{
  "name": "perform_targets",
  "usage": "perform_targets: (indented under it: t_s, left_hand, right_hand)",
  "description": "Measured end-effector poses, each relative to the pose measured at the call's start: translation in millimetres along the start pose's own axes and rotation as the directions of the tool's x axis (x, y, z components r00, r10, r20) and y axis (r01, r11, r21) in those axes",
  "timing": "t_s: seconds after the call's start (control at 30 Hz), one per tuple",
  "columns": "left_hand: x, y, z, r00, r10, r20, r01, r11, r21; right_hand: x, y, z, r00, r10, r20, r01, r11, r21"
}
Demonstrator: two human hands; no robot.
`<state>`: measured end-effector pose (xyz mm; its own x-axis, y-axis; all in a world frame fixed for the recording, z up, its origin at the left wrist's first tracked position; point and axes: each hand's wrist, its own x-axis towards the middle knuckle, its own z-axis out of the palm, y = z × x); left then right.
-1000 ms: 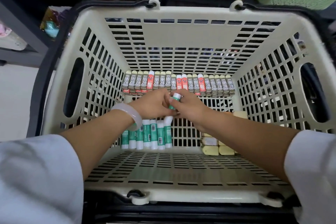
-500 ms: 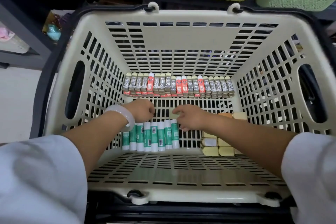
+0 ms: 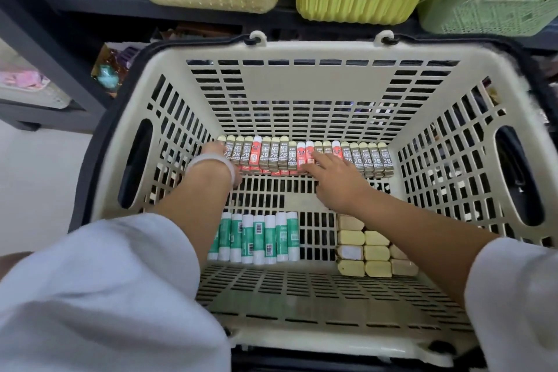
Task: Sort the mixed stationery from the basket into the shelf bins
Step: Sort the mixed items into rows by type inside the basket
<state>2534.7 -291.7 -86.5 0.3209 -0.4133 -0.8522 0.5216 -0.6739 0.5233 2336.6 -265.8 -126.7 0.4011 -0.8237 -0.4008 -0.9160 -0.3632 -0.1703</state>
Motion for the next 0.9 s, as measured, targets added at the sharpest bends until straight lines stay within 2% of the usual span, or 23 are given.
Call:
perform_targets:
  t_s: [0.03,0.1,0.17,0.4,0.57,0.73,0.8,0.83,0.9]
  left_hand:
    - [-1,-5,1,1.000,0.024,-0.003,-0.024,0.999,-0.037]
    - [-1,-14,3,0.999,0.025,0.032,-0.017,0.976,-0.216]
    - [1,-19,5,0.997,-0.011,0.071,0.040,0.904,-0.425]
    - [13,-24,5,0.997,-0.008,0.079,0.034,0.939,-0.342]
    - [8,-24,7,0.997,-0.009,0.075,0.041,0.898,-0.437]
    - [12,-23,13,0.997,0.038,0.060,-0.011,0.917,-0.400]
    - [15,-22,16,0.998,0.063,0.023,-0.053,0.955,-0.292]
    - [18,-22,18,0.995,0.097,-0.034,-0.100,0.989,-0.111]
    - [27,-26,24,0.946,0.266,-0.184,-0.208,0.937,0.280]
  right_hand:
    - [0,4,1,1.000,-0.011,0.002,0.011,1.000,0.019]
    - [1,7,1,1.000,-0.016,-0.001,0.016,0.998,0.059]
    - [1,7,2,1.000,0.006,-0.017,-0.005,0.997,0.071]
    - [0,5,5,0.999,0.007,-0.033,-0.006,0.998,0.059]
    - [0,3,6,0.999,0.012,-0.039,-0.010,0.999,0.052]
    - [0,3,7,0.999,0.021,-0.048,-0.019,0.999,0.045]
    - [1,3,7,0.999,0.024,-0.048,-0.022,0.999,0.047]
    - [1,3,8,0.998,0.029,-0.048,-0.027,0.998,0.051]
    - [2,3,8,0.998,0.039,-0.057,-0.035,0.998,0.061]
